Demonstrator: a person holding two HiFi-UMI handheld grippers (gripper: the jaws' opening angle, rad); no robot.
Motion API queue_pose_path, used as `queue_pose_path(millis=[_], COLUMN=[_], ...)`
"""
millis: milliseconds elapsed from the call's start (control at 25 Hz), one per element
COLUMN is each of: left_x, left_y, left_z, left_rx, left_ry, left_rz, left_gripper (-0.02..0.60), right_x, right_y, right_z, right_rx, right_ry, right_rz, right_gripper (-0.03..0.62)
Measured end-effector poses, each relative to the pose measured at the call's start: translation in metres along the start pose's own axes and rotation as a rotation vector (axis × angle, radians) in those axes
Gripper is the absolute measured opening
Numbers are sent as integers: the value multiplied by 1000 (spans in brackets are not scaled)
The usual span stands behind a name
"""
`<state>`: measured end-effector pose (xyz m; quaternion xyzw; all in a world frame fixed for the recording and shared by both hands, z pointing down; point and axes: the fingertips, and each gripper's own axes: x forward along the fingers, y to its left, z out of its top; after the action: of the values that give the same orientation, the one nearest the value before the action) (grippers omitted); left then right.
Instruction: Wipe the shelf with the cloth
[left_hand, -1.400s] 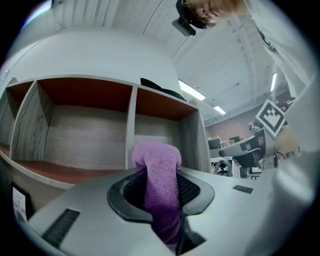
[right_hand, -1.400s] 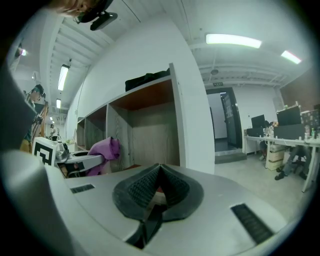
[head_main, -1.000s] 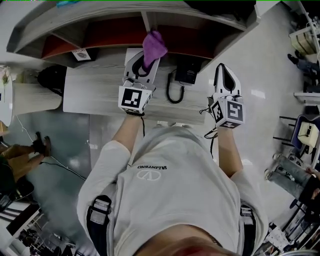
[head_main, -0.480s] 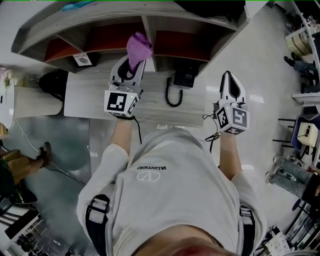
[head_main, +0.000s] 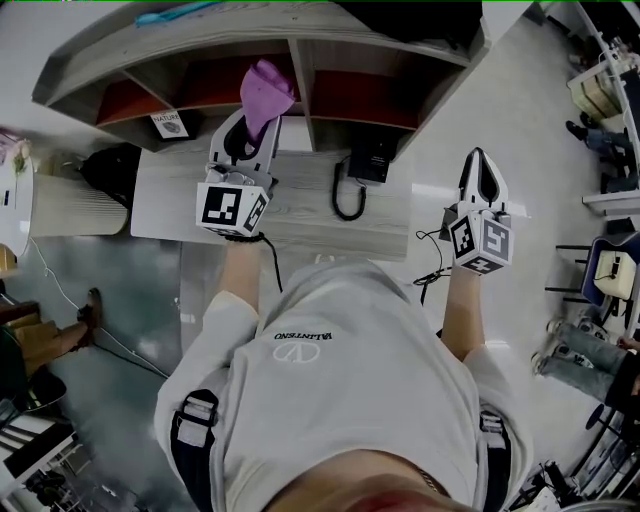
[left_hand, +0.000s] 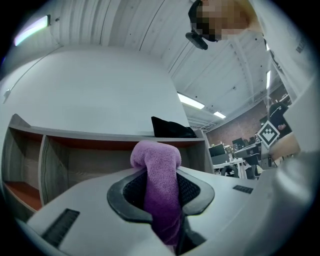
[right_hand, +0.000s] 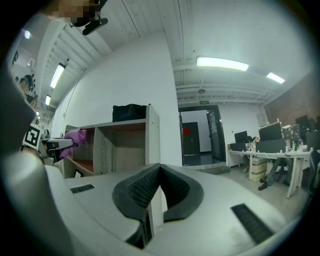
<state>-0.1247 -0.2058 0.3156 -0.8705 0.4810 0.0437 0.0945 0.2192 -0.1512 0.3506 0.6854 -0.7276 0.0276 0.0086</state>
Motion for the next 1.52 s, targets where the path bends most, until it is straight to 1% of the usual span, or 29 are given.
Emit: queue_pose_path(millis=[120, 520, 1200, 1520], left_x=[-5, -18, -20, -21], left_y=[5, 19, 22, 20], left_z=[1, -12, -12, -12], left_rx=[-5, -21, -17, -24], left_ry=[-5, 18, 21, 20], left_rz=[12, 62, 75, 74], left_gripper=[103, 103, 103, 103], right_x=[-1, -4, -2, -4], right_y=[-7, -19, -15, -8], right_z=[5, 11, 9, 7], right_rx=[0, 2, 15, -24], right_ry=[-9, -16, -11, 11], right_rz=[-14, -34, -25, -2], right_gripper=[2, 0, 0, 0])
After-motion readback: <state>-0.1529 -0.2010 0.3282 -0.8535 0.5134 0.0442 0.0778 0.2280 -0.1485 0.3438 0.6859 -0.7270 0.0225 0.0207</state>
